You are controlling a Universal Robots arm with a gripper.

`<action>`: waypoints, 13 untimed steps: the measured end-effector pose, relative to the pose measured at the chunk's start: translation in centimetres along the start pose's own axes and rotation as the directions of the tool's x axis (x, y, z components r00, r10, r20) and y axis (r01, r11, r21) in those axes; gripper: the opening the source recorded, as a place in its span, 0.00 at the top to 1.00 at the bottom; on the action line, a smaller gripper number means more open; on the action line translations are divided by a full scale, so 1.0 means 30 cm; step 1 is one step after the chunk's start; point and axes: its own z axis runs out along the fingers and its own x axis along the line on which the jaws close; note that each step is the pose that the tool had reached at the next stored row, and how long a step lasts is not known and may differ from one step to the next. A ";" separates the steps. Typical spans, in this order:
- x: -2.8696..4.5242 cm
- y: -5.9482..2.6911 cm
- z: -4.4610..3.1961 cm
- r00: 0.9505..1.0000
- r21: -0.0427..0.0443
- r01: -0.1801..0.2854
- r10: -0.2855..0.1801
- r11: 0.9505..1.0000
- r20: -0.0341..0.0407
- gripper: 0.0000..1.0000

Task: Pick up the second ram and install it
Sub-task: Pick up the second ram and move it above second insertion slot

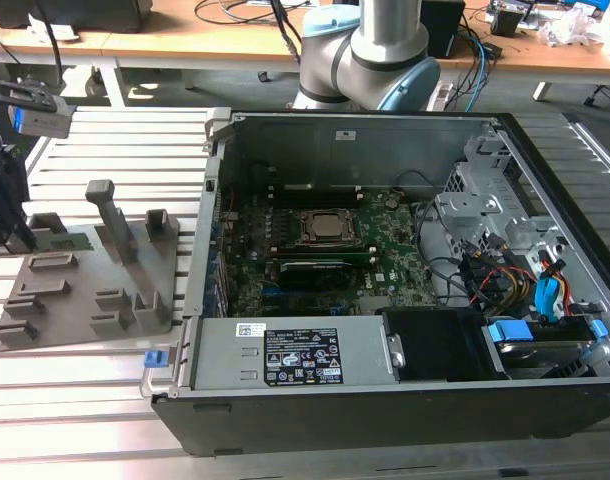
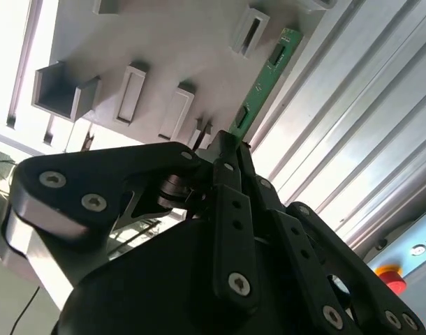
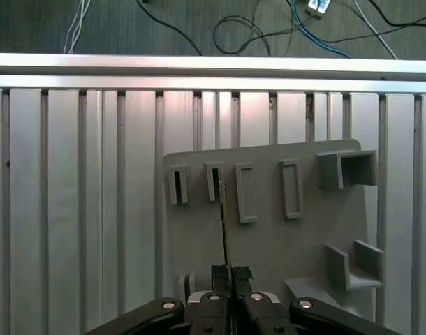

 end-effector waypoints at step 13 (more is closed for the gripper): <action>-0.002 0.001 -0.116 1.000 0.000 0.000 0.000 1.000 0.000 0.86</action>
